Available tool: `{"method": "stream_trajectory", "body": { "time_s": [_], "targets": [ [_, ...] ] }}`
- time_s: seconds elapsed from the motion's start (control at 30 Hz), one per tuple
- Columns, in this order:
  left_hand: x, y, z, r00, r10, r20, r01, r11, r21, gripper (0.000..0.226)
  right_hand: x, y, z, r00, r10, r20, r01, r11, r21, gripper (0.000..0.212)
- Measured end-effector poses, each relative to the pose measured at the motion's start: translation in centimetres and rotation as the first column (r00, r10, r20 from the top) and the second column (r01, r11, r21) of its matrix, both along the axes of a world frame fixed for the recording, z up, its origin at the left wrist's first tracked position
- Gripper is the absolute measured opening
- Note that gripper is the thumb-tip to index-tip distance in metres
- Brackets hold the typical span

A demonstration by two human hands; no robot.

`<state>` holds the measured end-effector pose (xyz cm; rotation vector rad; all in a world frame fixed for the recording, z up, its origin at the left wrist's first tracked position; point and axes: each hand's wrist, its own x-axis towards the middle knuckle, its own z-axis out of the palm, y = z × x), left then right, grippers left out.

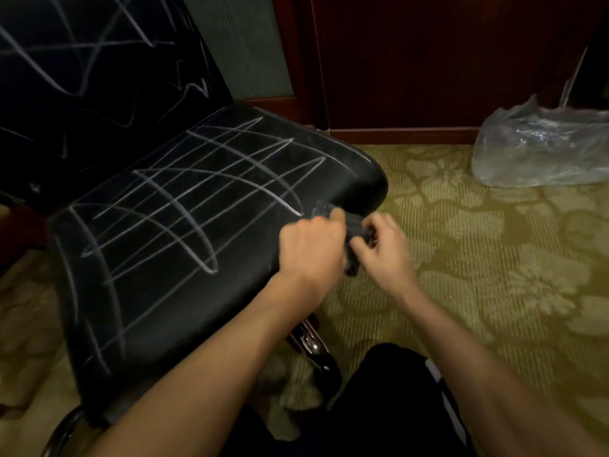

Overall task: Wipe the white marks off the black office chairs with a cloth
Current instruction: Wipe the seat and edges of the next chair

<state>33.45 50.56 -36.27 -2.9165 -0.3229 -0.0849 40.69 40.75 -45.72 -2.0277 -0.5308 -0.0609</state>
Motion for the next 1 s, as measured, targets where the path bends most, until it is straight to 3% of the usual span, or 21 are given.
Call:
{"method": "stream_trajectory", "body": {
  "time_s": [0.2,0.37,0.53,0.63,0.77,0.93,1.0],
  "targets": [
    [7.7,-0.9,0.6,0.991,0.089,0.097,-0.083,0.995,-0.057,0.032,6.5,0.6,1.9,0.990,-0.140,-0.015,0.141,0.990,0.012,0.013],
    [8.0,-0.5,0.8,0.978,0.165,0.124,-0.147,0.979,-0.141,0.028,6.4,2.3,2.3,0.987,-0.156,-0.049,0.156,0.988,0.000,0.012],
    [-0.3,0.8,0.7,0.958,0.257,0.129,-0.206,0.927,-0.314,0.020,0.7,1.6,1.4,0.999,0.044,-0.004,-0.044,0.996,-0.072,0.016],
    [-6.2,0.6,-0.5,0.915,0.285,0.285,-0.159,0.905,-0.393,0.017,-3.8,0.8,1.6,0.991,0.127,0.045,-0.126,0.992,-0.025,0.016],
    [-12.3,0.1,-0.9,0.767,0.380,0.517,-0.167,0.896,-0.410,0.021,-8.7,0.1,3.3,0.959,0.242,0.150,-0.254,0.965,0.060,0.015],
    [-19.2,0.2,-0.9,0.700,0.301,0.648,-0.133,0.946,-0.295,0.017,-12.7,-0.3,6.0,0.824,0.350,0.446,-0.330,0.936,-0.124,0.021],
    [-21.6,0.4,-1.3,0.684,0.276,0.675,-0.120,0.955,-0.270,0.018,-14.3,-0.3,6.5,0.777,0.415,0.473,-0.387,0.908,-0.160,0.020]
  ]
}}
